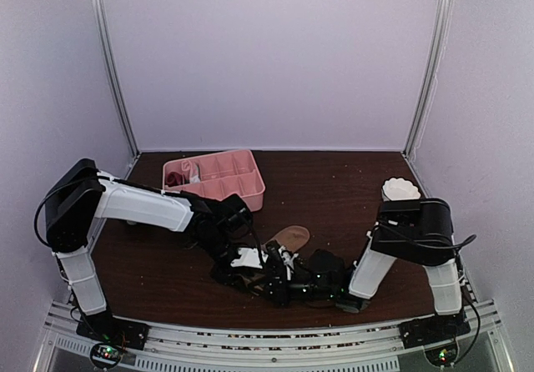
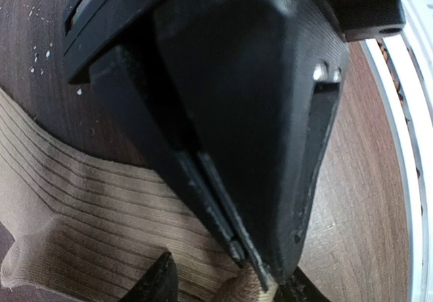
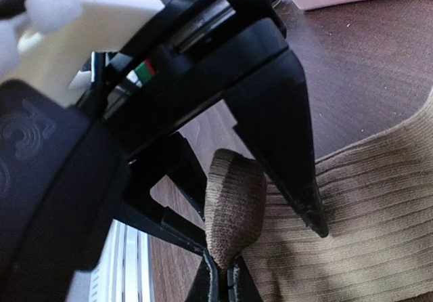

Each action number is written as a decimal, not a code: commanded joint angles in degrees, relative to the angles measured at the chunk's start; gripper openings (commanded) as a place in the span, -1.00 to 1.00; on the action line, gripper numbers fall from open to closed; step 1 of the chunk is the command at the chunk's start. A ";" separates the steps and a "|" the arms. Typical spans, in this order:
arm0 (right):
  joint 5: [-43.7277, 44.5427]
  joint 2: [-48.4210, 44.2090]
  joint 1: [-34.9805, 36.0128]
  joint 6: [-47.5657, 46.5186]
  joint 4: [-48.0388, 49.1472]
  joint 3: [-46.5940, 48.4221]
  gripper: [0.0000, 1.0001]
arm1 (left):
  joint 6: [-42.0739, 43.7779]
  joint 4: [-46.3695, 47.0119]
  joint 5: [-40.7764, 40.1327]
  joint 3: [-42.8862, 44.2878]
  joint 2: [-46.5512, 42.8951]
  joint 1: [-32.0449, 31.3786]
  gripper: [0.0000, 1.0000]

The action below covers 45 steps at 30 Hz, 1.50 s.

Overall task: Roll the socks
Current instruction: Roll the sock at the center of the board.

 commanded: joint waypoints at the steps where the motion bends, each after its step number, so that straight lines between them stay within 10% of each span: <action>1: -1.04 4.40 0.34 3.28 -28.61 -6.71 -1.00 | 0.50 1.08 -0.38 -1.08 -1.79 0.23 0.01; 15: 6.66 -9.65 0.67 -6.22 -68.41 0.89 -1.00 | -2.82 -1.02 6.30 -4.38 -6.69 0.76 0.18; 41: 3.56 -13.53 0.85 1.91 -61.13 0.05 -0.99 | -6.47 -2.14 5.28 1.10 6.09 1.12 -0.81; 45: 10.89 -16.72 2.53 0.07 -61.37 -0.28 -0.52 | -8.05 -5.83 7.79 3.84 9.19 2.37 -0.96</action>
